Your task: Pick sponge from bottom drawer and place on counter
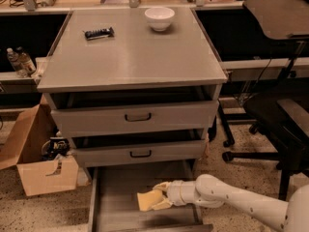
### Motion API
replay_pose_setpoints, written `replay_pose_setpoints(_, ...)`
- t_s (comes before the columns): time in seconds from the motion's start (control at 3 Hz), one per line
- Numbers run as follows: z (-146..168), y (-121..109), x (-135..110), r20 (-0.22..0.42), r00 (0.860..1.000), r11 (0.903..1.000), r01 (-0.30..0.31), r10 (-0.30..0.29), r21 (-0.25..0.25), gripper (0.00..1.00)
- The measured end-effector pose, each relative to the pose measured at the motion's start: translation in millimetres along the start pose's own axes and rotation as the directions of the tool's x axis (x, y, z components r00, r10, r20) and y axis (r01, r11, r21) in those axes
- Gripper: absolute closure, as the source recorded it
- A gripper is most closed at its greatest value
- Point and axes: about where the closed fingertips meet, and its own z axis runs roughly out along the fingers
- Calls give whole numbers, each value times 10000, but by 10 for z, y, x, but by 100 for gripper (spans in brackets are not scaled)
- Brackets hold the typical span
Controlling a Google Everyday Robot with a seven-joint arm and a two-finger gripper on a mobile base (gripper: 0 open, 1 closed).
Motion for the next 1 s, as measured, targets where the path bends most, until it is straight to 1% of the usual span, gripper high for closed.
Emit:
replay_pose_setpoints(0.33, -103, 49, -225, 343, 9993, 9997, 173, -167, -170, 100)
replay_pose_setpoints(0.67, -529, 161, -848, 982, 9921, 9965, 805, -779, -229, 100)
replay_pose_setpoints(1.0, -1043, 309, -1500, 1265, 9845, 9924, 1227, -1213, -33, 100)
